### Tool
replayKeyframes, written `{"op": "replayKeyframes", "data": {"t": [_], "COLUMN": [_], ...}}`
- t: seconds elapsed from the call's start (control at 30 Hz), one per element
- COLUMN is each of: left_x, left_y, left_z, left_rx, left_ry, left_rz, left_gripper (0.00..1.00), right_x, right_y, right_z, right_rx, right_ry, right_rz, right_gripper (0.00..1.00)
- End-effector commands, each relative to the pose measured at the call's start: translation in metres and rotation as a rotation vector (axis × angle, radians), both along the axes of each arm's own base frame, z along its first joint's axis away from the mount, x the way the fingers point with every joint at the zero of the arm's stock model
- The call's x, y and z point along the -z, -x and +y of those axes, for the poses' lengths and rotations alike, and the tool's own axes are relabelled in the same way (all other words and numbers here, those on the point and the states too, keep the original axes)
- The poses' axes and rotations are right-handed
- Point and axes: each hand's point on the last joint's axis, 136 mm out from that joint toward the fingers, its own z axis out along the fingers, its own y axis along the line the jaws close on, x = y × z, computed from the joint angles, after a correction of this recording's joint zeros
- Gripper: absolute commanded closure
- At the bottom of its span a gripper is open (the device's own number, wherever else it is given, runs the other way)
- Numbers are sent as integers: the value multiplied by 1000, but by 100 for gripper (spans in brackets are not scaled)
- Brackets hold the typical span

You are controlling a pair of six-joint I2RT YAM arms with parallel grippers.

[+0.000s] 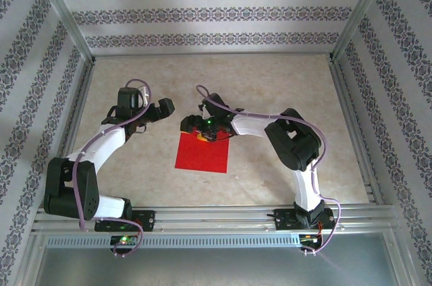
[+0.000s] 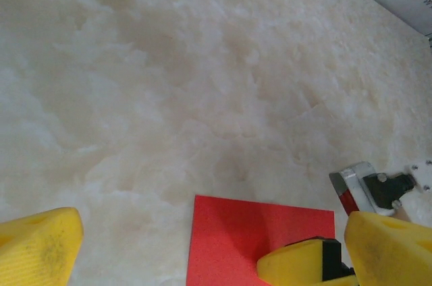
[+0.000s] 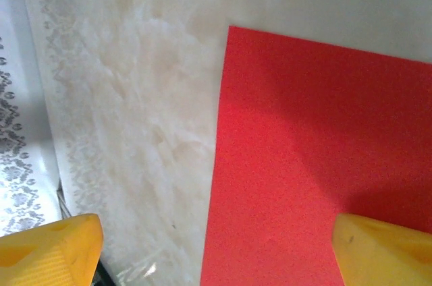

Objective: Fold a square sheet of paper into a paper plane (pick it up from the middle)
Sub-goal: Move the square sheet of paper to the center of the table, then first fold the square sheet of paper in half at the center of the table.

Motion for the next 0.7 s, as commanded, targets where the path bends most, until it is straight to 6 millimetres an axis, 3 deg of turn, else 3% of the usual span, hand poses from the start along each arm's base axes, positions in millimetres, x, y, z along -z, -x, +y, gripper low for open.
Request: {"op": "replayKeyframes", "data": {"t": [0.0, 0.07, 0.2, 0.4, 0.5, 0.67], "left_x": [-15, -16, -12, 6, 18, 43], "left_y": [6, 9, 19, 29, 31, 32], "left_z": [-6, -12, -33, -73, -96, -140], "left_rx": [22, 37, 95, 176, 215, 289], "left_ry": [5, 18, -20, -225, -337, -468], "left_rz": [-5, 3, 69, 184, 247, 313], "left_gripper": [0, 0, 0, 0, 0, 1], "right_x": [-67, -89, -98, -80, -70, -55], "right_y": [-35, -42, -46, -42, -38, -35], "right_z": [-14, -36, -99, -196, -229, -265], "right_rx": [122, 175, 290, 423, 446, 473], "right_ry": [-89, -82, 7, 169, 254, 356], "right_rz": [-123, -196, -277, -313, -329, -329], "right_gripper": [12, 10, 6, 2, 2, 2]}}
